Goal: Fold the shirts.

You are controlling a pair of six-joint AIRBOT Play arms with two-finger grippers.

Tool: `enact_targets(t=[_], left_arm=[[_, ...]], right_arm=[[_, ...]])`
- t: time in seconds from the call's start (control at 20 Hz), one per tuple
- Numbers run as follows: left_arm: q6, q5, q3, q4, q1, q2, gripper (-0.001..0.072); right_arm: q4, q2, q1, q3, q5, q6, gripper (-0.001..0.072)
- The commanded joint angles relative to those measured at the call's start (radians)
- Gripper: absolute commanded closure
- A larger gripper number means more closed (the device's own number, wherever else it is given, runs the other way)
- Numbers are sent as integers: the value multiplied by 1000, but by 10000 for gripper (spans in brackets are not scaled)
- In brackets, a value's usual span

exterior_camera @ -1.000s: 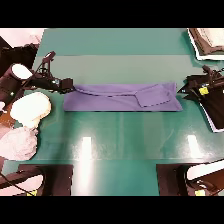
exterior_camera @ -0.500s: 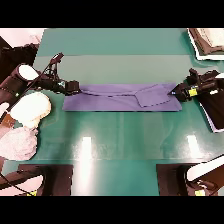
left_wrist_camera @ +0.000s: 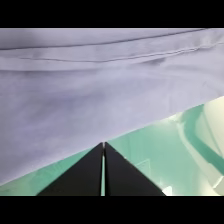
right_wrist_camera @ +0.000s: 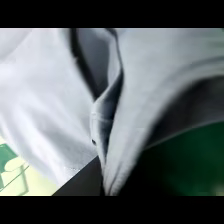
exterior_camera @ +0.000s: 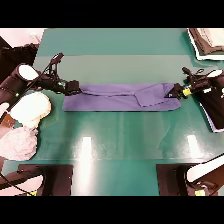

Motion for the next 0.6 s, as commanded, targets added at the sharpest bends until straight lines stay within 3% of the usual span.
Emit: enact_targets(t=[0.0,0.2,0.55], left_arm=[[-4,48,2,-72,0,-5,685],[21,72,31,-107,-58,-66,685],[29,120,306,-106,-295,-384,685]], right_arm=[[16,68,5,2,2,-7,695],[117,165,13,15,7,8,695],[120,200,200,330,101,146,696]])
